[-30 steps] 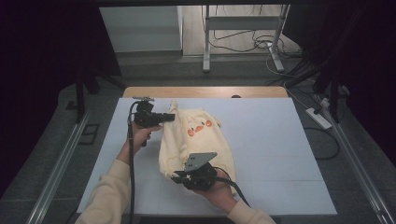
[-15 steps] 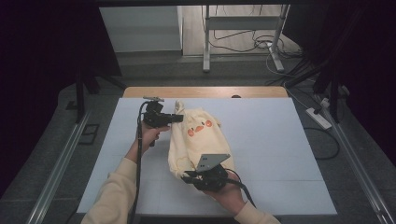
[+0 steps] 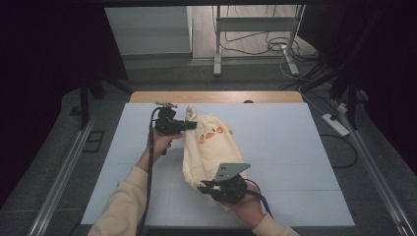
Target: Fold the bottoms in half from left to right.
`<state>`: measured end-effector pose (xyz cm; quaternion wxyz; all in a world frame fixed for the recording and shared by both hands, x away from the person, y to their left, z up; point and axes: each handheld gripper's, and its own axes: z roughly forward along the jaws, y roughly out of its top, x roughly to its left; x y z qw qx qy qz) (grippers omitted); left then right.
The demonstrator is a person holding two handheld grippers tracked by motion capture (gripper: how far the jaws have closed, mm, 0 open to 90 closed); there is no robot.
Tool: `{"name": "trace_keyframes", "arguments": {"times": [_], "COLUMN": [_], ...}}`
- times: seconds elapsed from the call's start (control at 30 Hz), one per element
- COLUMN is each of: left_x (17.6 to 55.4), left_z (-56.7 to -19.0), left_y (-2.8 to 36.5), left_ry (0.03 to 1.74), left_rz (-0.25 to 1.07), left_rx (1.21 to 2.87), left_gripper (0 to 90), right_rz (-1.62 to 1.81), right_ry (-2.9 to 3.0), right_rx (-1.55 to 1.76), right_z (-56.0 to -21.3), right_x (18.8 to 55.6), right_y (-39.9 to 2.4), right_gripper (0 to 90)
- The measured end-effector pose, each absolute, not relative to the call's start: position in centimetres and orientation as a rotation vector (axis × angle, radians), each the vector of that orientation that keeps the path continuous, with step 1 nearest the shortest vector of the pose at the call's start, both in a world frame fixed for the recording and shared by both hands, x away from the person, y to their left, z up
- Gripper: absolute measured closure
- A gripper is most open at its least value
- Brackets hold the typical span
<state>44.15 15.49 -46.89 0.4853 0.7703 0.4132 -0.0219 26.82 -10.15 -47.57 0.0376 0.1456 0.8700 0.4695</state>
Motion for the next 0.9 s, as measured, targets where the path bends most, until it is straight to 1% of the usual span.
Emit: {"name": "trace_keyframes", "arguments": {"times": [0.9], "left_x": [44.8], "left_z": [-47.2], "left_y": [12.1], "left_ry": [0.993], "left_rz": [-0.055], "left_rx": [1.916], "left_gripper": [81.8], "right_rz": [1.454], "right_ry": [2.615], "right_rx": [0.585], "right_z": [-47.8], "right_x": [26.7], "right_y": [-14.3], "right_gripper": [79.3]}}
